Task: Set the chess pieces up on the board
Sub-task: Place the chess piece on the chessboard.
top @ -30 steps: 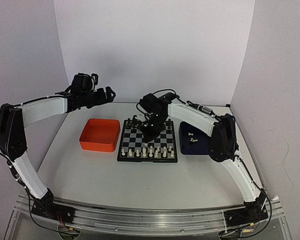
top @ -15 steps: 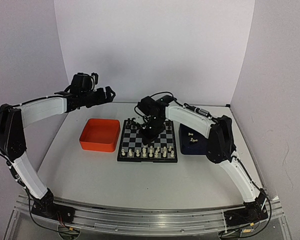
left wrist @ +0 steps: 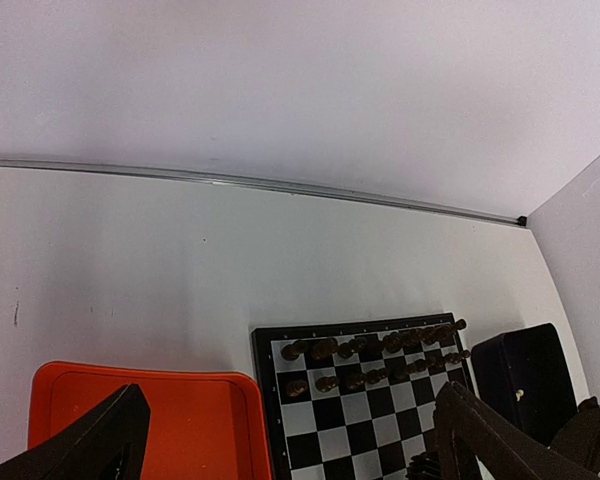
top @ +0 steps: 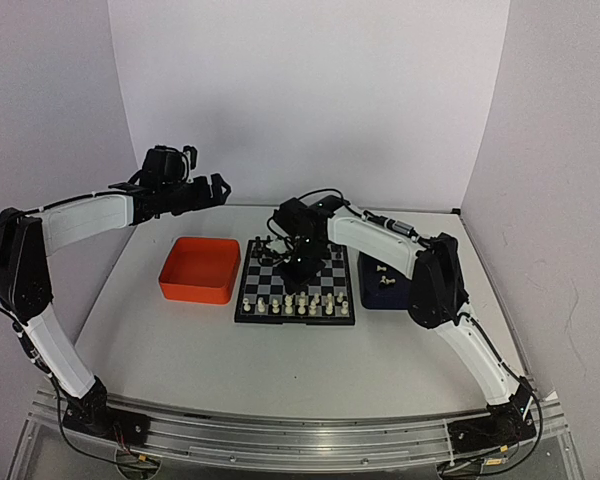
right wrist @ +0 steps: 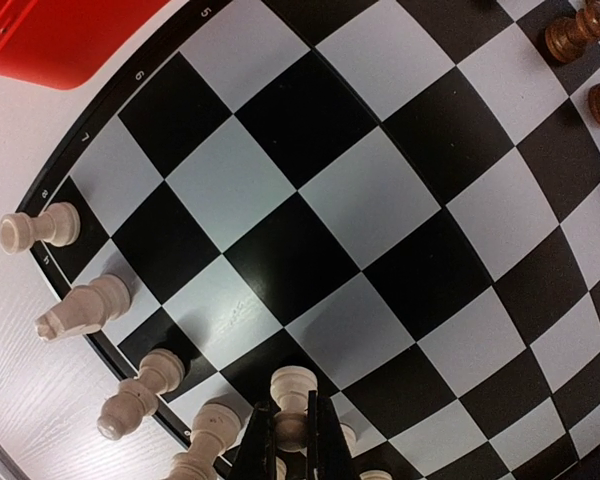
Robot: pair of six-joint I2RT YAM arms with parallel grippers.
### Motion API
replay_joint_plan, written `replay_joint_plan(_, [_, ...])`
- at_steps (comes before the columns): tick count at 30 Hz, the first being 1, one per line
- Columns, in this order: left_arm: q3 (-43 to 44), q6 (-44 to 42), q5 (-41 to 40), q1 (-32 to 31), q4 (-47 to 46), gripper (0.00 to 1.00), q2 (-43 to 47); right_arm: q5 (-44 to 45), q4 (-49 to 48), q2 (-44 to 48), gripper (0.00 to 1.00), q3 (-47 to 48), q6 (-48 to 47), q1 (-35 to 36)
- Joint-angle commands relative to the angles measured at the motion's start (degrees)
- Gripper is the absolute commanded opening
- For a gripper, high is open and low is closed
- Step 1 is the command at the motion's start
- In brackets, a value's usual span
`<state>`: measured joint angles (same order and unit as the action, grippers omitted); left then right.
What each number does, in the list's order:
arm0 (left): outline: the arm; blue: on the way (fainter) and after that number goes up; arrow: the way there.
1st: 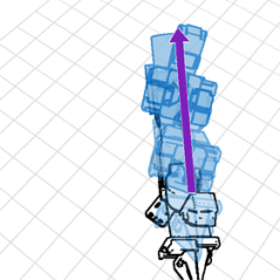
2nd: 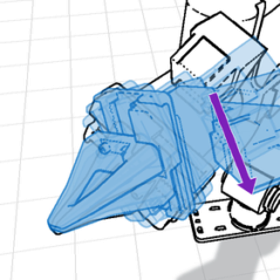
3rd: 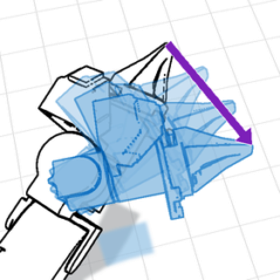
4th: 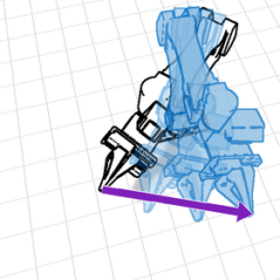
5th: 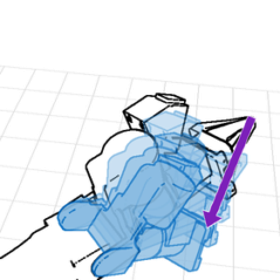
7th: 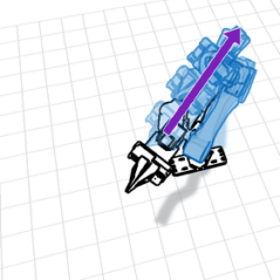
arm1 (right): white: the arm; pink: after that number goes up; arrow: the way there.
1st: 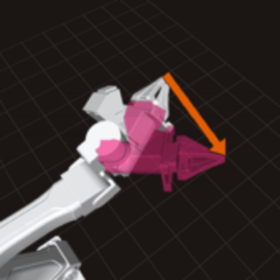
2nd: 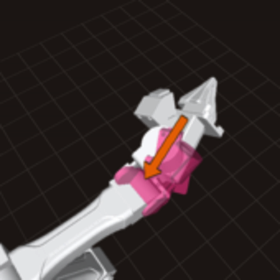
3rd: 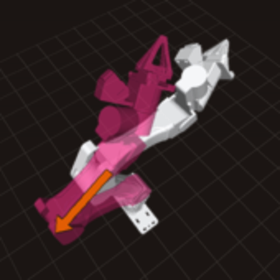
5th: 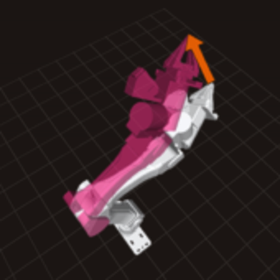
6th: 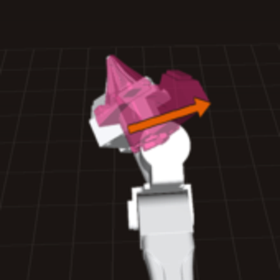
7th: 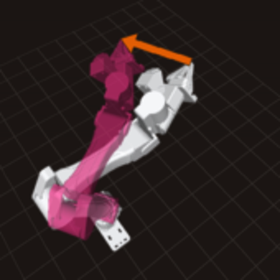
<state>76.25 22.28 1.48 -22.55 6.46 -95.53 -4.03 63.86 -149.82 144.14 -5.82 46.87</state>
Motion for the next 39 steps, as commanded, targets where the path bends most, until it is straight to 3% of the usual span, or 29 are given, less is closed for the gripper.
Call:
replay_joint_plan(1, [1.00,-1.15,0.02,0.31,-0.10,1.00,1.86,-0.22,-0.05,-0.48,0.00,2.18,0.16,0.48])
replay_joint_plan(11, [1.22,-1.03,0.42,0.31,0.04,1.00,1.44,-0.03,-0.01,-0.12,0.00,1.10,0.38,0.53])
replay_joint_plan(18, [1.12,-0.82,0.38,0.31,-0.02,1.00,1.46,-0.04,-0.07,0.22,0.08,0.64,0.38,0.65])
replay_joint_plan(34, [0.92,-0.59,0.11,0.29,0.28,1.00,1.24,-2.03,-0.16,0.14,0.12,0.80,-0.14,0.75])
replay_joint_plan(39, [1.01,-0.68,0.03,0.31,0.22,1.00,1.10,-2.10,-0.18,0.15,0.18,0.96,-0.50,0.71])
